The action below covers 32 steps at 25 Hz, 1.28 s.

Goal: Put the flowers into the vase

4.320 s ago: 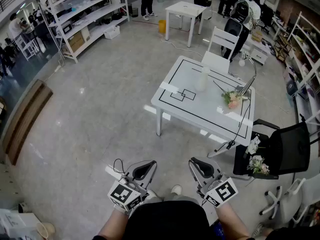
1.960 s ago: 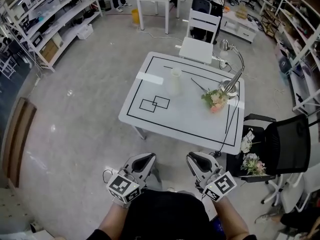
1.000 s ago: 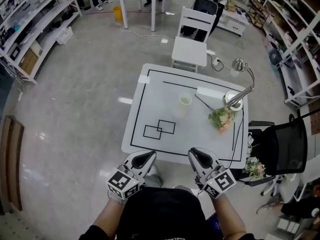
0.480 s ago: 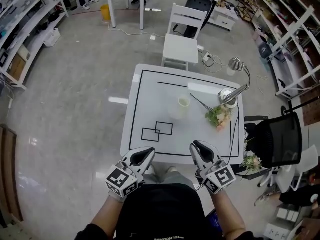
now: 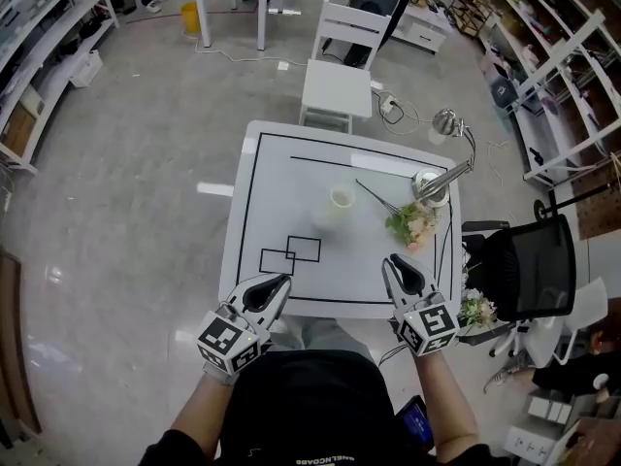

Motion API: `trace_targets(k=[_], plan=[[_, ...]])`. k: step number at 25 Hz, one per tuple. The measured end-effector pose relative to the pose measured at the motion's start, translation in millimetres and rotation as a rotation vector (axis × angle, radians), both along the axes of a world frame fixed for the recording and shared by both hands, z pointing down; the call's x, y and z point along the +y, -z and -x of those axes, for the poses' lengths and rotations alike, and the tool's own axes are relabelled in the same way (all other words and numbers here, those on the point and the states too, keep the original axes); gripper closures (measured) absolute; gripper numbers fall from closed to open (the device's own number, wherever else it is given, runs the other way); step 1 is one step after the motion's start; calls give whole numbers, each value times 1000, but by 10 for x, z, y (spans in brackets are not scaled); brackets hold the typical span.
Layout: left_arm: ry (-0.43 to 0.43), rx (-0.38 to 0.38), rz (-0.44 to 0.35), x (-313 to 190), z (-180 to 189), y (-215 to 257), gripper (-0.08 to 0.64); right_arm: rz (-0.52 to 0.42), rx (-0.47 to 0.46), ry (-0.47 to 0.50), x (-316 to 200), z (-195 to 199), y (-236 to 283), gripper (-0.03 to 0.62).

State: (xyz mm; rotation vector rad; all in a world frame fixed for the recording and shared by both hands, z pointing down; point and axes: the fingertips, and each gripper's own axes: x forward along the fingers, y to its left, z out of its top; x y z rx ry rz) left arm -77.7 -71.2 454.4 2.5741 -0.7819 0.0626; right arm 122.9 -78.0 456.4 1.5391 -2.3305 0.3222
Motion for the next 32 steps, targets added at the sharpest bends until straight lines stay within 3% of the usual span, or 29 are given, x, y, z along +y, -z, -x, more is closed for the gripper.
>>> trace_targets(k=[7,19,26,32], plan=[[25,-4,5,-271,-210,-50,552,83,97,-20,-325,-568,-167,526],[42,-32,23,-688,-692,-290,548,245,324,82,-763,-1232,-677,381],[37,-89,24,-947,-935,-496,480,366,499,191,-900,-1488,-1207,324],[40,-124,24,-1097,-1144,-625,420,465,514,216,-1006,-1703,-1567,305]])
